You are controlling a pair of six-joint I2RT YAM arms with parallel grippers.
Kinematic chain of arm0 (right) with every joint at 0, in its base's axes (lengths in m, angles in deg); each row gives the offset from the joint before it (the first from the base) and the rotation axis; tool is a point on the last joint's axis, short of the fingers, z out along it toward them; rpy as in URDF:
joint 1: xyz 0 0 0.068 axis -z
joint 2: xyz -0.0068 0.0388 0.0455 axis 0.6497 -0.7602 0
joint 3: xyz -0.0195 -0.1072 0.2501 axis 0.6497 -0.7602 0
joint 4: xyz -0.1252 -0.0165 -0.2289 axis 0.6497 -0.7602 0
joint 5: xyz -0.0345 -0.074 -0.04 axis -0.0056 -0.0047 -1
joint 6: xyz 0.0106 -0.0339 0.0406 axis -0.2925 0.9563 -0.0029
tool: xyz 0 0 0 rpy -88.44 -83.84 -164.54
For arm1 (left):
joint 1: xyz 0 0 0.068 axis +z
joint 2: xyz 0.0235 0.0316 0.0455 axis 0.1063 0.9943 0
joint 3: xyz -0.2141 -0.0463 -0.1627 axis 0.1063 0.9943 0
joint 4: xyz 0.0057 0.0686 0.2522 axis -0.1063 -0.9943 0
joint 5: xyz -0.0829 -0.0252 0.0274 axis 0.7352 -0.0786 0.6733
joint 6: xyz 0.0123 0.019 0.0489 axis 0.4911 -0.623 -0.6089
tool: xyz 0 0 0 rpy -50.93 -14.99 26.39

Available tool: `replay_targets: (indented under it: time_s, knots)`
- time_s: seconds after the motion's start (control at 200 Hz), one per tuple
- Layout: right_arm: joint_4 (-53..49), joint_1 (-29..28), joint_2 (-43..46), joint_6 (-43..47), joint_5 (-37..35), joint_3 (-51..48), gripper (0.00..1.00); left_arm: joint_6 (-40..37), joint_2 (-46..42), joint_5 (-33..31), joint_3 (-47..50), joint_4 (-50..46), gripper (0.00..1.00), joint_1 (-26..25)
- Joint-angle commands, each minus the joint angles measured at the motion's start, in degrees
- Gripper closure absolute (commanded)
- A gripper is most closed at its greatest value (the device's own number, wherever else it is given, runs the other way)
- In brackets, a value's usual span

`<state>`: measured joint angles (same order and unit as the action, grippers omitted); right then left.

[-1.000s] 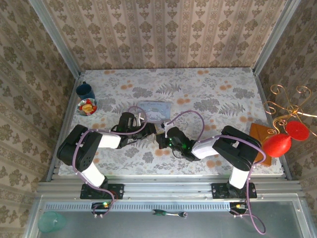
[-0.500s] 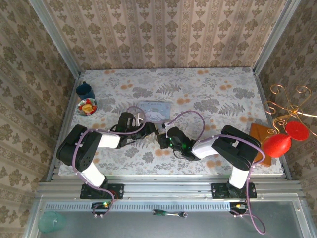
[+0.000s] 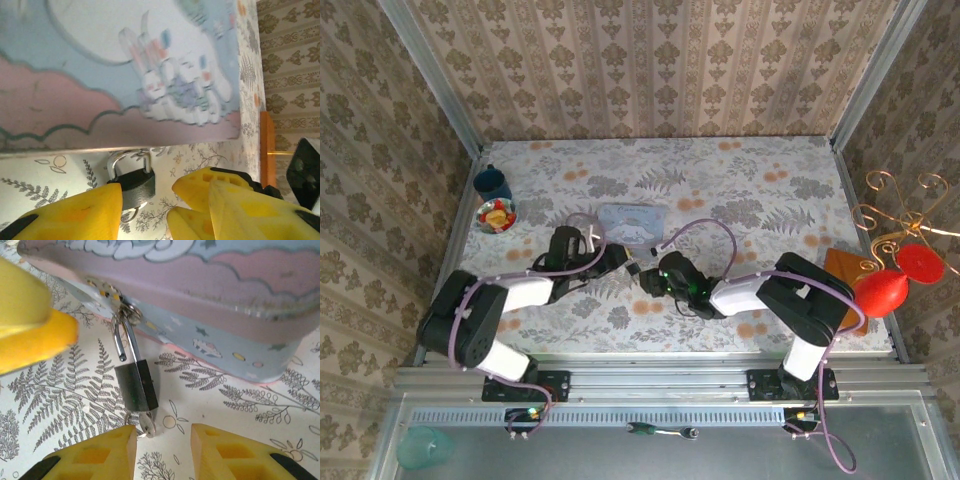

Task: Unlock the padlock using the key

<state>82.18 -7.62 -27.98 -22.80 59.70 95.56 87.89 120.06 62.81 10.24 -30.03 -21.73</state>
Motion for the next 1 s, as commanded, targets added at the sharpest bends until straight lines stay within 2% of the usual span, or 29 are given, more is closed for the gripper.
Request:
replay_targets:
  time_s: [0.0, 0.09, 0.18, 0.34, 0.575, 0.69, 0.995]
  knots:
    - [-6.11, 0.42, 2.43, 2.9, 1.23, 4.09, 0.64, -9.92, -9.91, -11.07, -1.9, -12.21, 0.5, -3.68]
    - [-8.75, 0.46, 2.05, 4.0, 2.27, 6.27, 0.63, -13.85, -17.5, -18.39, -1.63, -16.31, 0.48, -5.99]
    - [-9.33, 0.78, 1.17, 4.04, 3.51, 7.71, 0.63, -13.98, -21.35, -20.01, -0.29, -17.44, 0.47, -4.0]
    - [-11.99, 2.24, -2.36, 2.58, 6.55, 11.61, 0.62, -12.89, -20.59, -15.9, 0.8, -16.4, 0.45, 2.1]
    - [-13.89, 4.11, -7.46, 1.66, 13.72, 15.27, 0.62, -10.23, -12.01, -5.41, 2.38, -9.43, 0.42, 13.03]
    - [-15.09, 4.41, -8.42, 1.66, 14.51, 15.81, 0.62, -9.82, -8.18, -2.65, 2.14, -6.75, 0.41, 14.17]
    - [-17.65, 4.81, -9.15, 4.0, 13.75, 16.21, 0.7, -10.7, -3.56, -2.87, 1.42, -5.51, 0.41, 14.17]
